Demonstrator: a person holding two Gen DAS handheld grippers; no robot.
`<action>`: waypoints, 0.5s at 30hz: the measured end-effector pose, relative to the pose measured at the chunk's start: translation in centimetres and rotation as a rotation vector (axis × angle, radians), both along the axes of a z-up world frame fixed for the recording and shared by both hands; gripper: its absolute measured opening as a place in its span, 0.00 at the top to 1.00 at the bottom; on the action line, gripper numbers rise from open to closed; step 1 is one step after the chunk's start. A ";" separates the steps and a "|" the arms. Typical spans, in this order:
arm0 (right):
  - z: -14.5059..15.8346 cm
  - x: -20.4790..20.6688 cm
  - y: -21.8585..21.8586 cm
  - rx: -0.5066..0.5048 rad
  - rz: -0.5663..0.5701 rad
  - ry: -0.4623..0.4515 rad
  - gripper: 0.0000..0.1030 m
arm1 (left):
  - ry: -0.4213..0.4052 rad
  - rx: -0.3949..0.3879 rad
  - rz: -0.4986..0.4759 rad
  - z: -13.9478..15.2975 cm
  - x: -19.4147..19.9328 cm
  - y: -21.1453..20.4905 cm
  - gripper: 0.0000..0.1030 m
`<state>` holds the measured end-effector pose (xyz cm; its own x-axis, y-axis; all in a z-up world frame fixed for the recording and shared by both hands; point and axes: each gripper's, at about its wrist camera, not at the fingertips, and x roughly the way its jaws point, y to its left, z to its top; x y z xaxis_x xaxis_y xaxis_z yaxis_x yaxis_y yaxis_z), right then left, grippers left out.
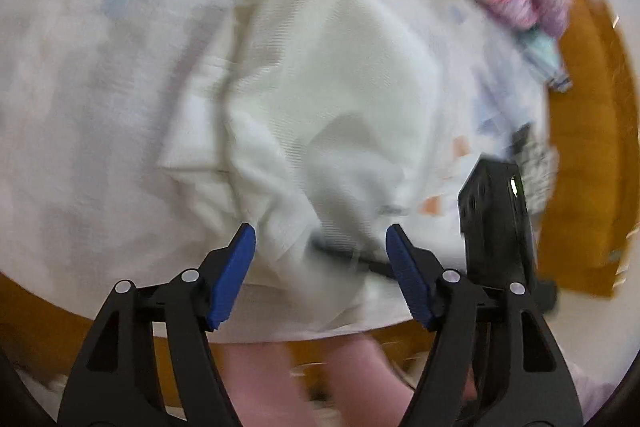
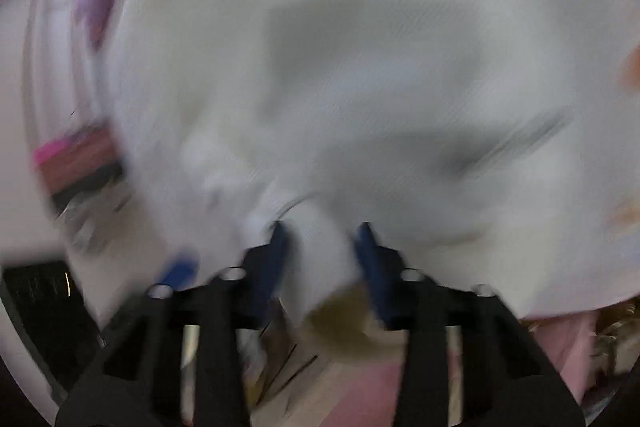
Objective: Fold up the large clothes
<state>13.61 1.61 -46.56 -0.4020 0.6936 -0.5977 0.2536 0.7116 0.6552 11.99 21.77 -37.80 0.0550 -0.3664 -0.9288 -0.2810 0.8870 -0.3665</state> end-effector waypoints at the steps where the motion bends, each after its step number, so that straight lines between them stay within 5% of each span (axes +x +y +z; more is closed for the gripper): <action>1: 0.5 -1.0 1.1 0.032 0.029 0.006 0.79 | 0.010 0.024 -0.011 -0.1 -0.1 0.3 0.33; 5: 3.0 -1.6 -0.2 0.023 -0.046 -0.047 0.77 | 0.047 -0.007 0.007 -0.7 -0.5 2.2 0.30; 8: 4.6 0.6 -3.6 -0.126 -0.059 -0.156 0.75 | 0.101 -0.093 0.024 -2.8 -0.9 2.3 0.17; 11: 4.9 2.2 -7.8 -0.212 -0.151 -0.197 0.52 | 0.209 -0.208 0.101 -6.5 -1.9 1.2 0.19; 13: 4.6 2.7 -9.6 -0.252 -0.200 -0.189 0.51 | 0.212 -0.137 0.099 -7.9 -2.4 0.2 0.89; 15: 4.8 3.2 -10.9 -0.284 -0.216 -0.202 0.55 | 0.223 -0.046 0.121 -7.3 -2.5 0.8 0.89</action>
<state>16.83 -9.30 -41.78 -0.1203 0.5450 -0.8298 0.3030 0.8161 0.4921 9.50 22.61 -45.07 -0.1029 -0.4121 -0.9053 -0.4625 0.8256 -0.3233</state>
